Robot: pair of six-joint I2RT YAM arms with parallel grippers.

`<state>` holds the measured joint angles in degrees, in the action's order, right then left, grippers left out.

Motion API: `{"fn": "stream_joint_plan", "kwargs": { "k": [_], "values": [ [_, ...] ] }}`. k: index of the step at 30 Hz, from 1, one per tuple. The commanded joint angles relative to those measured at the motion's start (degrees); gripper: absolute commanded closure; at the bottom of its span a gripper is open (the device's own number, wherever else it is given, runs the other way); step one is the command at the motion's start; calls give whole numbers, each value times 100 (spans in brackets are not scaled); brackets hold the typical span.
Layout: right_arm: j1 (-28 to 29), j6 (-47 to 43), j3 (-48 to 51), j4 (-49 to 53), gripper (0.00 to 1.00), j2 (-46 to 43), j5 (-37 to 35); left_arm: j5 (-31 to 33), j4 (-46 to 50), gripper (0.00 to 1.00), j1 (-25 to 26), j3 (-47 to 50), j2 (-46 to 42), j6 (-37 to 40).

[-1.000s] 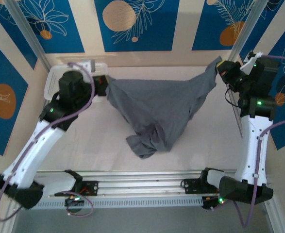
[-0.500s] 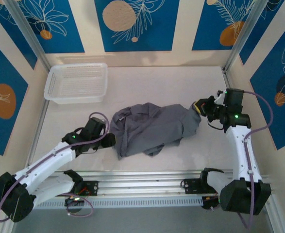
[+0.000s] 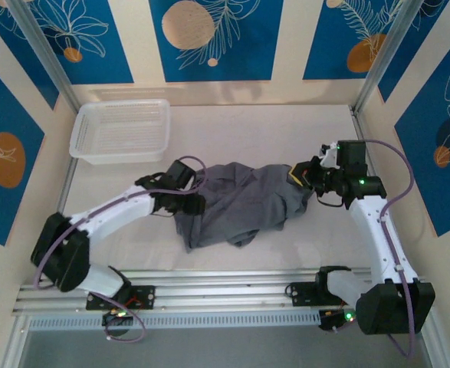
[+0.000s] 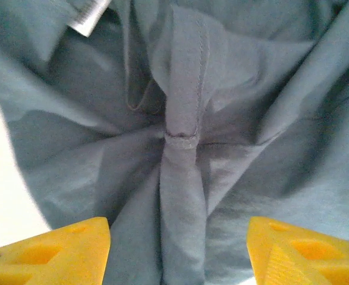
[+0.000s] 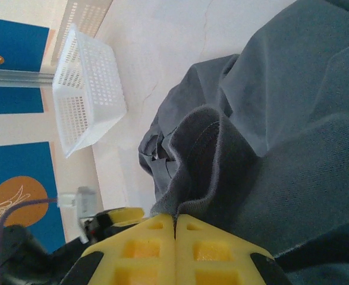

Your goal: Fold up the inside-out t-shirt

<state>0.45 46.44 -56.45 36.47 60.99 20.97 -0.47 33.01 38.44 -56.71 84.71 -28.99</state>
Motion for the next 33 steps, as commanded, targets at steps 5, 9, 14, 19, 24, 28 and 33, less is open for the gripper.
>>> {"fn": "stream_joint_plan", "kwargs": {
  "k": [5,9,14,19,24,28,33],
  "values": [
    [121,-76,46,71,100,31,-92,1743,-13,32,261,-943,1378,400],
    [109,2,11,165,100,10,-350,1658,-86,32,252,-1309,2121,532],
    [-198,291,-126,472,100,-76,-911,1831,-144,37,81,-1155,2234,479],
    [-1464,350,-218,626,100,-160,-902,1750,-238,40,-470,-653,1353,559],
    [-2040,167,-304,533,100,-45,-249,962,-480,51,-1271,-32,704,587],
    [-1838,11,-323,424,100,24,100,309,-590,62,-1382,124,506,599],
    [-1364,-204,-475,440,100,96,157,-657,-944,71,-1374,191,141,482]
  ]
}}
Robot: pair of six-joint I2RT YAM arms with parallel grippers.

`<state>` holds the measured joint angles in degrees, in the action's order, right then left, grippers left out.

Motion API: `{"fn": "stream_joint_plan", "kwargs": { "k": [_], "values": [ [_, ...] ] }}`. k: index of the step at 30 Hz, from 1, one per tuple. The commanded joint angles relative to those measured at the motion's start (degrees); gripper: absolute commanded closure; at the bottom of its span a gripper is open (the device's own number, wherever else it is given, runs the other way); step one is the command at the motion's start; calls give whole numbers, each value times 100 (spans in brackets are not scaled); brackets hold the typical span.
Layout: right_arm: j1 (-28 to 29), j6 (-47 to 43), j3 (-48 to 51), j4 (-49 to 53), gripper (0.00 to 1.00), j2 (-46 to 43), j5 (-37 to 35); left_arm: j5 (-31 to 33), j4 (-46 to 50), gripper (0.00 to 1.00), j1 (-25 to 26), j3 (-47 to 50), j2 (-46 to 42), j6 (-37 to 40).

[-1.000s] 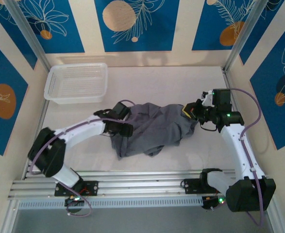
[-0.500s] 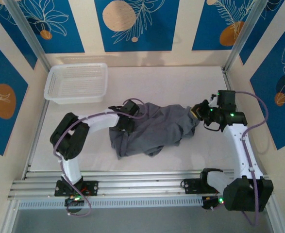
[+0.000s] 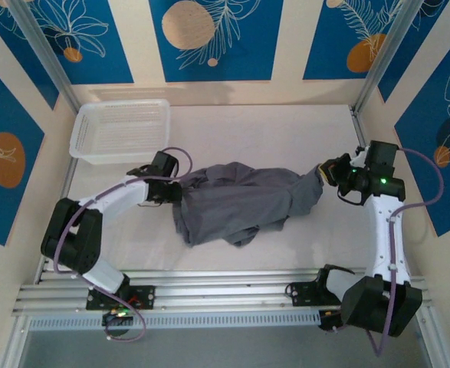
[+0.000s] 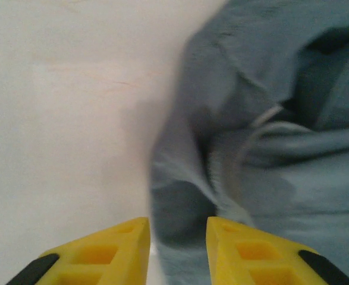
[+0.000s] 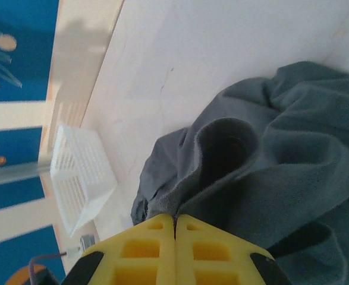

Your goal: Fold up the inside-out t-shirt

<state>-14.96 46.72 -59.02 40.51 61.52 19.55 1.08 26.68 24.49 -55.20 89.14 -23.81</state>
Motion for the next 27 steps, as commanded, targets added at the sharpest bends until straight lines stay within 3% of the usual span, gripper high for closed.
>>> {"fn": "stream_joint_plan", "kwargs": {
  "k": [1,3,11,13,17,23,27],
  "values": [
    [244,-247,-230,27,100,51,299,-953,-384,71,21,44,-342,-40],
    [379,-259,-267,11,100,66,249,-1107,-456,71,27,29,-363,-103],
    [626,-206,-293,4,100,109,150,-525,52,60,58,-424,535,38],
    [657,-234,-320,41,100,106,88,-623,6,64,57,-410,656,-17],
    [738,-269,-325,107,100,88,-65,-579,-130,83,57,-290,571,-158],
    [854,-224,-328,65,100,119,-114,-546,-30,100,56,-325,439,-175],
    [898,-55,-520,27,100,152,-127,-732,213,100,56,-566,-24,-178]
  ]
}}
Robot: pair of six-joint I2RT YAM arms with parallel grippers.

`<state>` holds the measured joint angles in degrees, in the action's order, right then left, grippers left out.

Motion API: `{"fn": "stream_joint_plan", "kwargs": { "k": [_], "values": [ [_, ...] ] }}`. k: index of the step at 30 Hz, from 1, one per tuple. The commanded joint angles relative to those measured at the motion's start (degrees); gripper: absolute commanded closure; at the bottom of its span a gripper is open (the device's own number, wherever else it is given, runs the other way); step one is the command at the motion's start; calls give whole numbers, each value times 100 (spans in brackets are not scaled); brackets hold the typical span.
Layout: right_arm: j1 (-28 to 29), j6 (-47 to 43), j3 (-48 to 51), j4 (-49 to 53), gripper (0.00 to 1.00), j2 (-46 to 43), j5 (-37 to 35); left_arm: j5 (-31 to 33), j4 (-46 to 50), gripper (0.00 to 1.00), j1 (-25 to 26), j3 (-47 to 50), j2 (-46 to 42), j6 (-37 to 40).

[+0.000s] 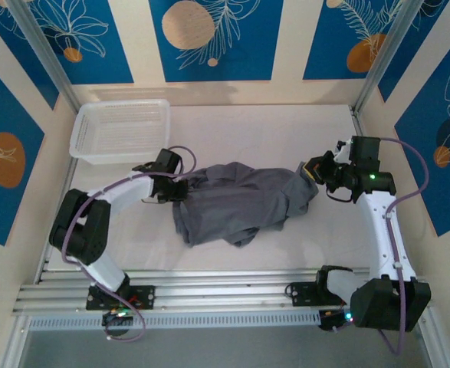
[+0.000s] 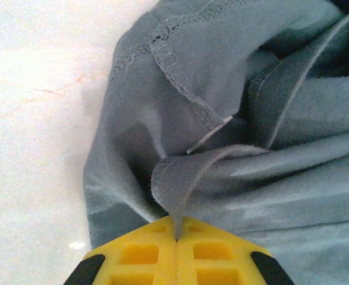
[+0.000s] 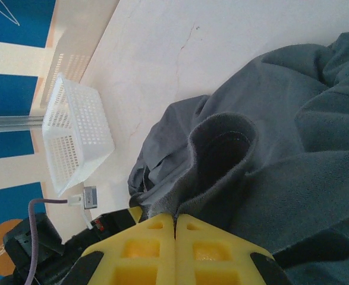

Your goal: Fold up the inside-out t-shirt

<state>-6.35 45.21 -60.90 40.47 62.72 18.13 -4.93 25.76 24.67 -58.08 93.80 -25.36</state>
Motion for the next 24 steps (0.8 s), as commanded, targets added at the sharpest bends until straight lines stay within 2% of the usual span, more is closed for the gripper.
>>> {"fn": "stream_joint_plan", "kwargs": {
  "k": [1,4,7,9,12,15,19,22,24],
  "values": [
    [31,204,-496,25,100,52,2,-197,448,100,30,-482,-687,17],
    [-45,703,-1563,-129,100,202,-165,-107,1058,100,-33,-1778,-1400,234],
    [-358,1252,-3369,-312,100,540,-307,-206,1587,100,-401,-3808,-1613,380],
    [-775,1615,-4511,-456,100,686,-466,-217,1933,100,-780,-5294,-1522,443],
    [-1688,2088,-5769,-511,100,817,-593,-31,2112,100,-1433,-6682,-1481,420],
    [-2264,2389,-6504,-810,100,1062,-250,-93,1977,100,-1846,-7231,-1601,267],
    [-2539,2598,-7915,-1266,100,1857,1061,-344,1644,100,-1886,-7230,-1850,125],
    [-2911,3031,-8965,-1446,100,2410,1751,-140,1638,100,-1889,-7226,-2040,179],
    [-3226,3528,-9209,-1842,100,2567,2059,101,1629,100,-1886,-7229,-2215,330]
  ]
}}
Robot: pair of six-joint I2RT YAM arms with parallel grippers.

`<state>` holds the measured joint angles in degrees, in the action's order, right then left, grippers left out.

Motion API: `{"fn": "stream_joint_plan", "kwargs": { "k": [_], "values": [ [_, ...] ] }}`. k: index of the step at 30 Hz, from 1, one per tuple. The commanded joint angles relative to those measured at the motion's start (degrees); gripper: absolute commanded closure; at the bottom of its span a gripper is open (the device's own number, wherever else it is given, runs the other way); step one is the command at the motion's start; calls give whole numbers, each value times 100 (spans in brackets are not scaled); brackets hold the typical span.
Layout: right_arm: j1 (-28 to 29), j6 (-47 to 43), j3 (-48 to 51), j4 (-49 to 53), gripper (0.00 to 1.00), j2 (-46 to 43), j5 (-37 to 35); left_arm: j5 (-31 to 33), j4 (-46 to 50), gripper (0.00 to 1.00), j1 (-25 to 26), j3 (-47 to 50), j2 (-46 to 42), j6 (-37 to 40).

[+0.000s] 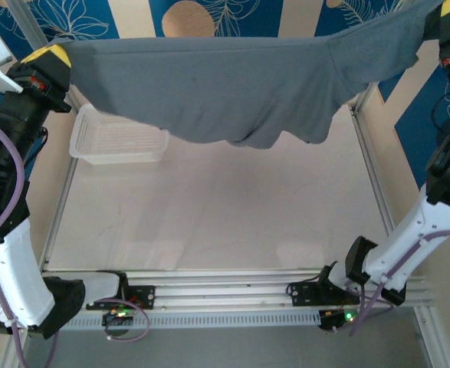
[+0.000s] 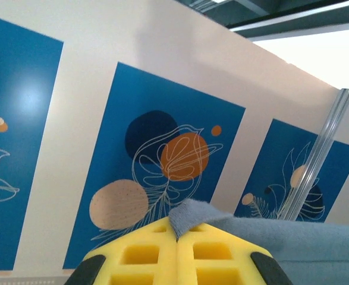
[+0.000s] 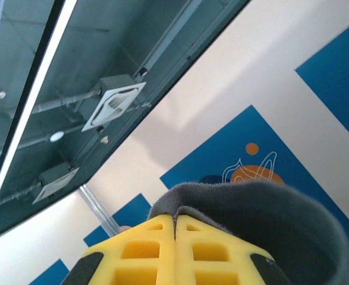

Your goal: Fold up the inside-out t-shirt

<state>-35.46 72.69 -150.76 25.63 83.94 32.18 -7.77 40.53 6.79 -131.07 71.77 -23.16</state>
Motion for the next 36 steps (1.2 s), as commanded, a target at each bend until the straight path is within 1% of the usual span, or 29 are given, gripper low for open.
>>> {"fn": "stream_joint_plan", "kwargs": {
  "k": [1,4,7,11,17,19,23,25,27,29,36],
  "values": [
    [-408,938,-213,-559,100,448,710,473,134,100,-103,71,-85,176],
    [-624,1083,-269,-769,100,408,694,648,118,100,-99,21,-270,344],
    [-780,1045,-384,-838,100,326,632,659,123,100,-99,-10,-385,410],
    [-795,815,-523,-834,100,229,518,683,138,100,-99,-10,-491,504],
    [-765,964,-377,-891,100,217,549,768,189,100,-99,73,-512,571],
    [-664,946,-248,-860,100,228,608,772,140,100,-101,201,-513,568],
    [9,254,-75,-301,100,215,622,546,-37,100,-99,663,-478,398],
    [265,120,79,-86,100,170,744,322,37,100,-99,710,-406,287],
    [338,48,136,-43,100,78,960,124,-14,100,-99,795,-461,214],
    [334,-64,114,108,100,-103,971,79,-125,100,-99,889,-638,197],
    [351,-161,-290,-100,100,-742,650,-201,-120,100,-99,524,-1199,195]
  ]
}}
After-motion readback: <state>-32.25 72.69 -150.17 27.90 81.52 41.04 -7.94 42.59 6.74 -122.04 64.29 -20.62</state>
